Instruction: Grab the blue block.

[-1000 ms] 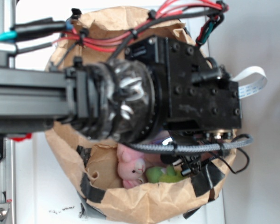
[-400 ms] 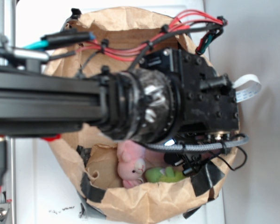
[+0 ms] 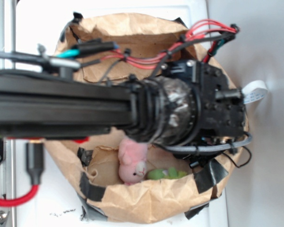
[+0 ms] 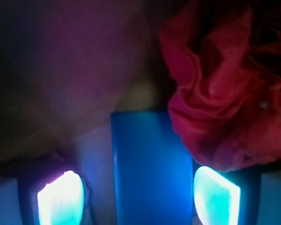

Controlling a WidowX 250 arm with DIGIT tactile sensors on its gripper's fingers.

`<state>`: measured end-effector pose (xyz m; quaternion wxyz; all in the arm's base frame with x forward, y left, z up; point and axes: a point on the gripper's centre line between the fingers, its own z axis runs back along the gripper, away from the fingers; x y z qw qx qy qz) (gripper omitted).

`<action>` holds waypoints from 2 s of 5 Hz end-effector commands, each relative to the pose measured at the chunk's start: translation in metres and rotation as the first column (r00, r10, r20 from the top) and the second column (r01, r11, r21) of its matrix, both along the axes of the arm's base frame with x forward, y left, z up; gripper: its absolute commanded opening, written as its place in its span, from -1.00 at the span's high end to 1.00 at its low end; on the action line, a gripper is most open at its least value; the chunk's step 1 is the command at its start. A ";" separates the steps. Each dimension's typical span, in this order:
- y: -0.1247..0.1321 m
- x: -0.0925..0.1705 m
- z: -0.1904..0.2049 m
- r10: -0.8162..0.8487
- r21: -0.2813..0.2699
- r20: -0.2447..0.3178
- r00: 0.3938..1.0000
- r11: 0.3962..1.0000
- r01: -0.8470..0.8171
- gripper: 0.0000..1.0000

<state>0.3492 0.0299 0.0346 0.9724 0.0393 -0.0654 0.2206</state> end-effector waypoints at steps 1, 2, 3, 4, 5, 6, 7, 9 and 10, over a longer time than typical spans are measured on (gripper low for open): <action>0.004 0.008 0.013 -0.006 0.003 0.058 0.998 1.000 0.006 -1.00; -0.003 0.007 0.004 -0.028 0.027 0.044 0.999 0.999 0.027 -1.00; -0.005 0.005 -0.001 -0.025 0.033 0.027 0.999 0.999 0.024 1.00; -0.003 0.006 0.002 -0.017 0.036 0.044 0.999 0.999 0.015 1.00; -0.002 0.007 0.003 -0.019 0.046 0.053 0.998 0.999 0.017 1.00; -0.001 0.006 0.007 -0.022 0.056 0.062 0.998 0.998 0.019 1.00; -0.004 -0.009 0.033 -0.075 -0.013 0.056 0.996 0.997 0.076 1.00; 0.014 -0.038 0.101 -0.206 -0.080 -0.004 0.979 0.976 0.205 1.00; 0.017 -0.049 0.119 -0.220 -0.091 0.020 0.975 0.971 0.221 1.00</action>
